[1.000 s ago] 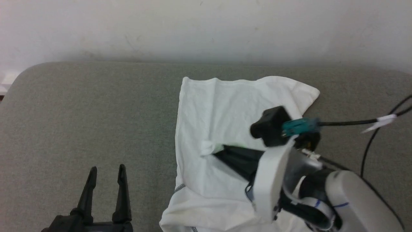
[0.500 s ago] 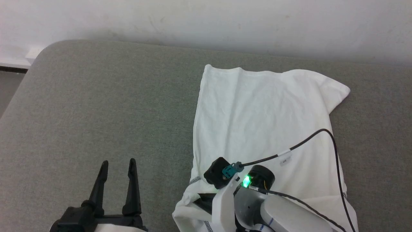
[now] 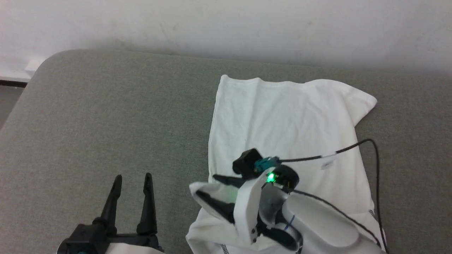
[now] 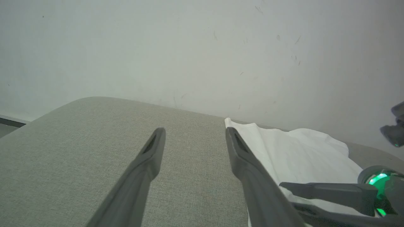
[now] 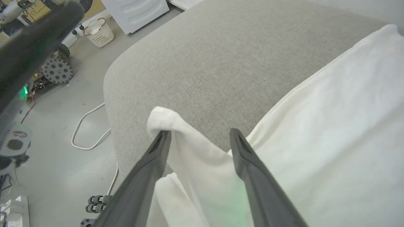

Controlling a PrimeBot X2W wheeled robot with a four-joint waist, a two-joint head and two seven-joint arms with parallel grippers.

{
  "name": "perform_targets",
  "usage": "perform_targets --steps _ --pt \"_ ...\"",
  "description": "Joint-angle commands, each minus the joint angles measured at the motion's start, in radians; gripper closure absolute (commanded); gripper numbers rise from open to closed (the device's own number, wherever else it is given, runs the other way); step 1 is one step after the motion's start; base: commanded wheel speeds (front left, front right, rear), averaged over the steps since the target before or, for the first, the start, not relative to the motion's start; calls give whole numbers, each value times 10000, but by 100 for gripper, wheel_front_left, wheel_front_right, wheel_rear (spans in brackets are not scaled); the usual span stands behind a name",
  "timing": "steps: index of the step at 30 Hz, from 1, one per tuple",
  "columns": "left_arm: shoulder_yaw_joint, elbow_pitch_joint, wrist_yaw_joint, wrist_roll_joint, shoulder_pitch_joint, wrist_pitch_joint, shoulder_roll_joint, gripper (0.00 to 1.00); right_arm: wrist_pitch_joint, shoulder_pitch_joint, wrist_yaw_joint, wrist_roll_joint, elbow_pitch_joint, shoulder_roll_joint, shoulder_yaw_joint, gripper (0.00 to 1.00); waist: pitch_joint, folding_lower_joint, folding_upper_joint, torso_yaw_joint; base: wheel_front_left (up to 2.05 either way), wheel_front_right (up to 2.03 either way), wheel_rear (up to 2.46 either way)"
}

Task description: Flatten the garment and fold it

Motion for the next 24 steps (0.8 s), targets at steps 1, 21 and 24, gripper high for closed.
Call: perform_targets --steps 1,21,24 --pt "-9 -38 -29 -19 -119 -59 63 0 -216 -206 -6 113 -189 -267 -362 0 -58 0 0 -148 0 0 0" --pt "185 -515 117 -93 173 -116 310 0 -1601 5690 -6 -3822 -6789 -563 -9881 0 255 0 0 -1650 0 0 0" --pt "239 -516 141 -95 306 -208 286 0 -2204 6566 -6 -4526 -7152 11 -10672 0 212 0 0 -1782 0 0 0"
